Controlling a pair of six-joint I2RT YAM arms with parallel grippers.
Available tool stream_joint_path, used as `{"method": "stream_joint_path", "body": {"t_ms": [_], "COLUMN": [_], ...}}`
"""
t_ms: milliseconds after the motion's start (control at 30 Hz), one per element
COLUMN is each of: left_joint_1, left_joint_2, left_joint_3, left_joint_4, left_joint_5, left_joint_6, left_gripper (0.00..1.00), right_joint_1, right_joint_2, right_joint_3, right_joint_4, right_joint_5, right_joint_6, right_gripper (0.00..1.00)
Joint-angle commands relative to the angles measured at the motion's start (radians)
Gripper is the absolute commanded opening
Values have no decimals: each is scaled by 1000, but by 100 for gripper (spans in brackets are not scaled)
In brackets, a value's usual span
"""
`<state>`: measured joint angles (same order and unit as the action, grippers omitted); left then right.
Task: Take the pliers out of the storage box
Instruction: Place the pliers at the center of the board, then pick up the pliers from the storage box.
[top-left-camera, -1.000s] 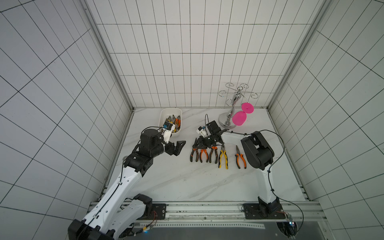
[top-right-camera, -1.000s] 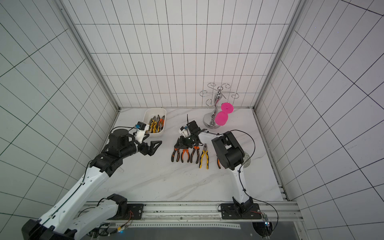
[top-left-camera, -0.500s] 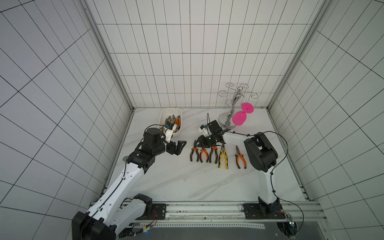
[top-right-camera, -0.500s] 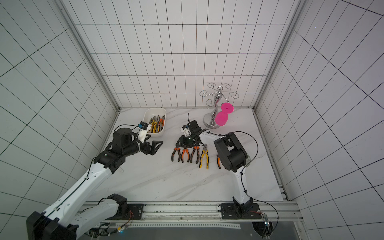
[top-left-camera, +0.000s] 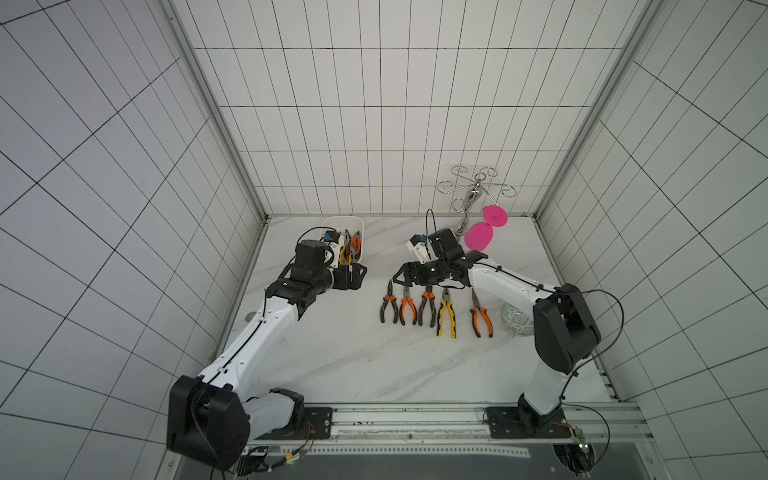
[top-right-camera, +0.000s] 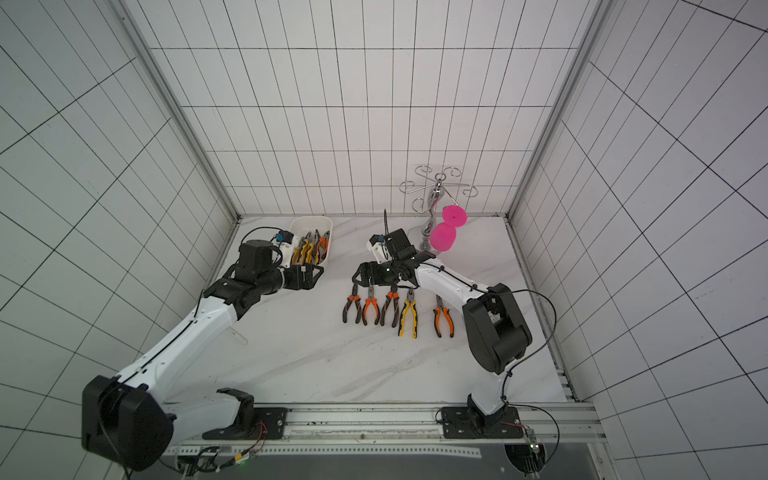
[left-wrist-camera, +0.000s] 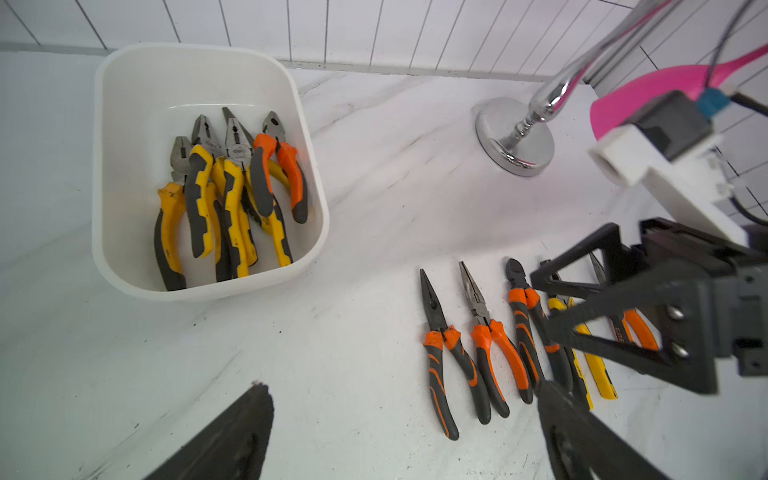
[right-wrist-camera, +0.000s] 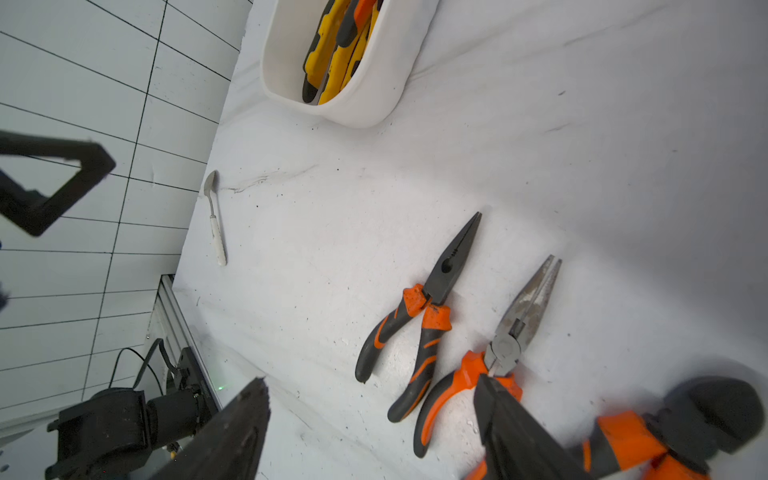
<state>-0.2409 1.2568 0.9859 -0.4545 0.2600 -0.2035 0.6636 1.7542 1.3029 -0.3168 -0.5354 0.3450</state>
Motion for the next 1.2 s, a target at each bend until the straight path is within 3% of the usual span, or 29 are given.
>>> {"method": "stream_joint_path", "body": {"t_ms": [0,167,333,633,733,800,967,1067,1167], "left_joint_1": [38,87,118,118,117,115,114,112,111], "left_joint_2": [68,256,491,803,878,920,1001,1031,1054], "left_joint_3": [71,231,462,756,829,872,946,965,969], "left_joint_4": [-52,-148,-304,-397,-419,-434,-455,-459,-468], "left_joint_5": [-21,-32,-74,-239,-291,-310,-356,-391,-397], "left_joint_6": [-55,-35,-9,4,12,16,21,29,35], "left_gripper": [99,98,76,65,58,44,39,25,25], "right_joint_1": [7,7,4,-9,-23,-35,-72,-92,-106], "right_joint_2": [-72,-131,-157,-172,-167,-165,-162,-158,-154], "right_joint_3": [-43,-36,-14,-11,1,7,11,15,17], "right_joint_4": [-76,-130,-170,-173,-183,-189,-191,-192,-197], "right_joint_5": [59,109,135,120,113,107,83,69,61], "right_joint_6": [-69,-136,-156,-130,-136,-139,-137,-140,-142], "right_gripper": [89,95,94,92,92,91,91,90,90]}}
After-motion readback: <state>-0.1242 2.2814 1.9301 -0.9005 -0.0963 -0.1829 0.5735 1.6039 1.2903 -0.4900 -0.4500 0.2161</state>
